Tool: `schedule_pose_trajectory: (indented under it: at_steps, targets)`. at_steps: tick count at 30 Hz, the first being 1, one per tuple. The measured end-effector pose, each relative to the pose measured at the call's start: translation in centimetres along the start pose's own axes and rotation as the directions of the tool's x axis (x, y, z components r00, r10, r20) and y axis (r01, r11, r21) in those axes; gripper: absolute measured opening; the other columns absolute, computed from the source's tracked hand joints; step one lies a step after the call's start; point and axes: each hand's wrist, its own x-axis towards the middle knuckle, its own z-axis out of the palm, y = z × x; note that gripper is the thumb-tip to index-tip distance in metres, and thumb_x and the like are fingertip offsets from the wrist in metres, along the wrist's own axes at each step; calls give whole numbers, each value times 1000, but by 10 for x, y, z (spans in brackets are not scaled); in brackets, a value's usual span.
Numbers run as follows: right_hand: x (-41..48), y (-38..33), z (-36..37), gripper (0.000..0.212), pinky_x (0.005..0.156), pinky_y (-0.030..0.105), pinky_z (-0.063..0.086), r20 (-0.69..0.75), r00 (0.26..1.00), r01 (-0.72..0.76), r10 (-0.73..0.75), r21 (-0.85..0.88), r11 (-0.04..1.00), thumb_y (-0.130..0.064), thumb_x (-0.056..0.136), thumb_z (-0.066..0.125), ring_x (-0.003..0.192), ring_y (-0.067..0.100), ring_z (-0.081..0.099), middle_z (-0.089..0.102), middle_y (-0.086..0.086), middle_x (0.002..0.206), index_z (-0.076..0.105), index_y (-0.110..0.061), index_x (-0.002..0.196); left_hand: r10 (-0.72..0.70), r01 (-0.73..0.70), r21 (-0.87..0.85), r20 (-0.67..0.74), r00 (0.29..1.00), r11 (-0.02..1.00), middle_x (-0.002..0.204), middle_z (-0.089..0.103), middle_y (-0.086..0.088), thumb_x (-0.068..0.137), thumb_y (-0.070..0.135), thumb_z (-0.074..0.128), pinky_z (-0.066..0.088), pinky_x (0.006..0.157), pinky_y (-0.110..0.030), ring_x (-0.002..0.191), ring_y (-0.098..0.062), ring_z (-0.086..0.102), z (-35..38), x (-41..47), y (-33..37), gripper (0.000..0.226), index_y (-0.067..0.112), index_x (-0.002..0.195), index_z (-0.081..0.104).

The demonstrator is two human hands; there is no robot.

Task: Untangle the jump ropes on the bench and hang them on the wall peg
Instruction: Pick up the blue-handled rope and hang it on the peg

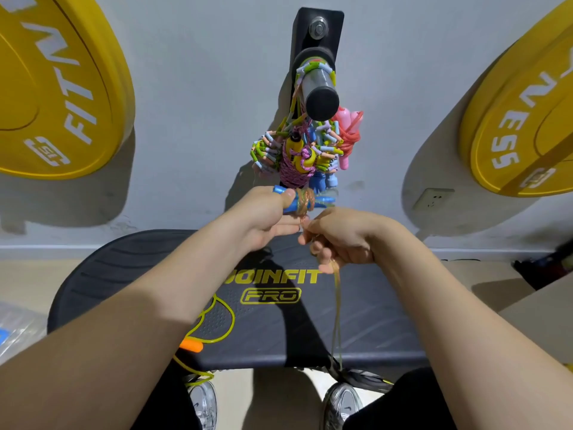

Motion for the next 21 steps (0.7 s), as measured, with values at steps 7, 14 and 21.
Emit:
schedule_pose_trajectory:
  at_steps: [7,14,21]
  targets:
    - [-15,26,-8,18,84,40,52,1,1000,4,-3,-375,927,-25,108,52,111,25,75,82,6,106,68,-17,111,-61,53,335,13,998,941,123,70,-24,112,19,48,65,84,-45,89,-29,81,-4,-5,-13,35,1,143,43]
    - [-34,55,3,19,77,34,59,150,988,5,32,-242,970,-19,113,45,89,24,77,80,18,106,60,-8,110,71,-66,528,11,997,847,118,71,-15,111,26,52,66,86,-42,93,-22,79,8,-25,-31,24,9,128,54]
    - [-58,49,7,22,75,43,65,19,978,211,-210,-95,973,-5,109,43,54,22,60,47,3,57,64,-1,112,238,-190,399,-75,968,897,111,73,-15,111,22,52,66,86,-48,85,-22,80,13,-38,-32,8,20,106,59]
